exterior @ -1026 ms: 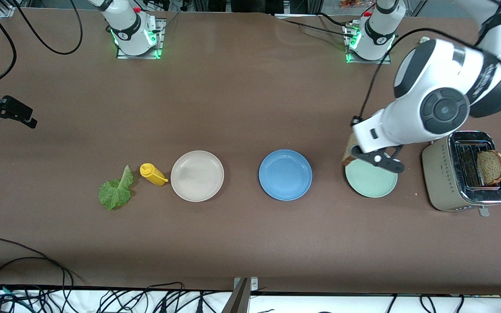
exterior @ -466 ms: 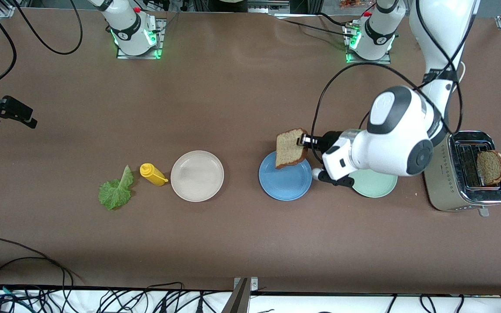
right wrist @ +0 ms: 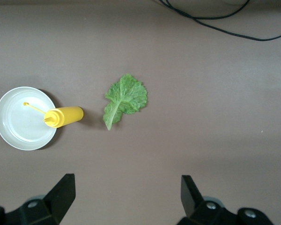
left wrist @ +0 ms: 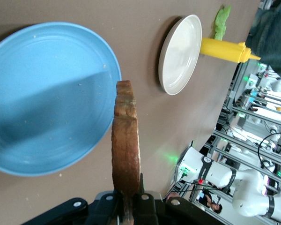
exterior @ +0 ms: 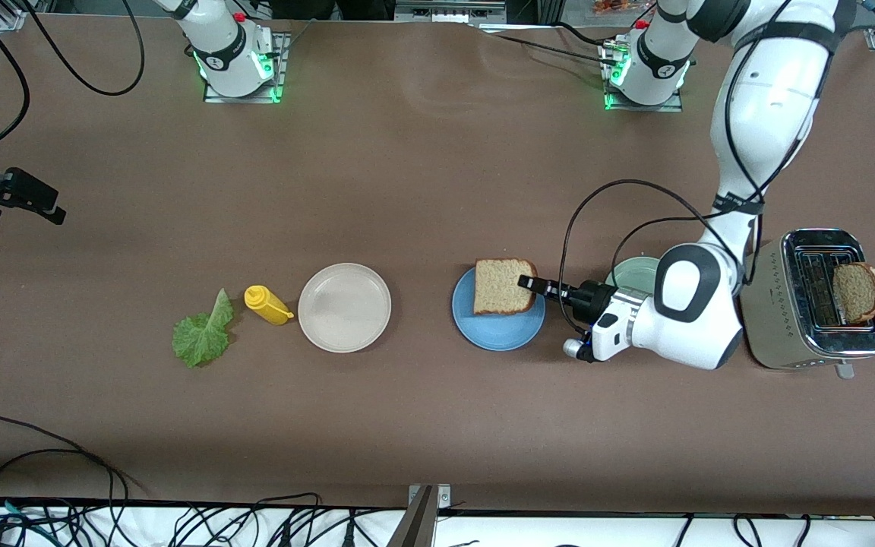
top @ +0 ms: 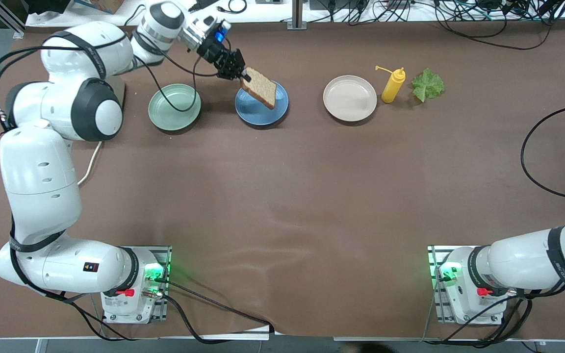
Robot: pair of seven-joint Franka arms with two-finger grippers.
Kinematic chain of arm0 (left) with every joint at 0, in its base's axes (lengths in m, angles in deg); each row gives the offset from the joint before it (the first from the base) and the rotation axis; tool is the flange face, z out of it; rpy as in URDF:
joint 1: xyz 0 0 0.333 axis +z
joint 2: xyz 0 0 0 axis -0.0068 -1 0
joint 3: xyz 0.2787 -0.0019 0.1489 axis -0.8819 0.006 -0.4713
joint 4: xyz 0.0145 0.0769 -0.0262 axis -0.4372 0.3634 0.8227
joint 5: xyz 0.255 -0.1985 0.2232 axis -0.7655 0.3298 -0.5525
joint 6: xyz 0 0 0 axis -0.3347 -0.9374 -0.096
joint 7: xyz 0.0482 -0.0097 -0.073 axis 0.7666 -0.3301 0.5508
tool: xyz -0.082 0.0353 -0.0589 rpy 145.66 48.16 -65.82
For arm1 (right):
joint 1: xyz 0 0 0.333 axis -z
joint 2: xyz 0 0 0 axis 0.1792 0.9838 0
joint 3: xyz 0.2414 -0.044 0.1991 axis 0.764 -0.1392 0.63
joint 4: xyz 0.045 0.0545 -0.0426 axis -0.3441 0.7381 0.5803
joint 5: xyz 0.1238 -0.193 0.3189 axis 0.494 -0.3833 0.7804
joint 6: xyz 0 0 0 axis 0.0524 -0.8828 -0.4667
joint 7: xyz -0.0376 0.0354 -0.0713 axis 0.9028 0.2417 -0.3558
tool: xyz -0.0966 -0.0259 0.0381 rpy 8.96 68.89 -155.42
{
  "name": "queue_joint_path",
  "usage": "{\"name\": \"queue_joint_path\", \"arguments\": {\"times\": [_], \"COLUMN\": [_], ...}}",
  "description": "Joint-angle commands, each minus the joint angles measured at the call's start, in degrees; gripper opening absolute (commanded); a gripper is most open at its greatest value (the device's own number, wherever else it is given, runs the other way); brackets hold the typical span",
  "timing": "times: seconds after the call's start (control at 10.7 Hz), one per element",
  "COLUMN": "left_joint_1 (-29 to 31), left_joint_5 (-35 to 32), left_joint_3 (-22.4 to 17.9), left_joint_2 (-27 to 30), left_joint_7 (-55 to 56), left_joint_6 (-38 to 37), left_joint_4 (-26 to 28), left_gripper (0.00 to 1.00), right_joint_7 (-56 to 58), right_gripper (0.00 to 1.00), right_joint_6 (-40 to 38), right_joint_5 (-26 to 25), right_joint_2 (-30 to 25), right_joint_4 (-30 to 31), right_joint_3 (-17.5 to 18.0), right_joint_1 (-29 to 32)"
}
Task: Make sandwich in blue plate with both arms
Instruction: 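Carry the bread to the blue plate and release it, then raise the left gripper away while the right gripper reaches the lettuce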
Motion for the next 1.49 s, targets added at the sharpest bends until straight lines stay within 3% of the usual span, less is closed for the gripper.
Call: {"name": "queue_joint_path", "arguments": {"times": [0.0, 0.56, 0.65, 0.75, 1.12, 1.4], "left_joint_1": [0.7, 1.6, 1.6, 1.6, 2.5, 3.1], "left_joint_5": [2.5, 2.8, 2.8, 2.8, 0.7, -10.6], "left_joint_3": [0.3, 0.2, 0.2, 0.2, -0.5, -1.0], "left_joint_2": [-2.8, -5.9, -6.0, -5.9, -5.1, -1.9], "left_joint_7": [-6.1, -11.6, -11.9, -12.4, -15.0, -14.9], "left_joint_6": [-0.1, 2.2, 2.2, 2.5, 2.4, 2.4], "left_joint_4": [-0.7, -0.6, -0.6, -0.5, -0.7, -1.4], "left_gripper": [0.00, 0.03, 0.18, 0.99, 1.00, 1.00], "right_joint_7": [0.2, 0.2, 0.2, 0.2, 0.1, 0.1], "right_gripper": [1.00, 1.00, 1.00, 1.00, 1.00, 1.00], "right_joint_6": [-0.9, -0.9, -0.9, -0.9, -0.9, -0.9], "right_joint_5": [-0.5, -0.5, -0.5, -0.5, -0.5, -0.5], "right_joint_2": [0.1, 0.1, 0.1, 0.1, 0.1, 0.1], "right_joint_4": [-0.9, -0.9, -0.9, -0.9, -0.9, -0.9], "right_joint_3": [0.0, 0.0, 0.0, 0.0, 0.0, 0.1], "right_joint_1": [-0.1, -0.2, -0.2, -0.2, -0.2, -0.2]}}
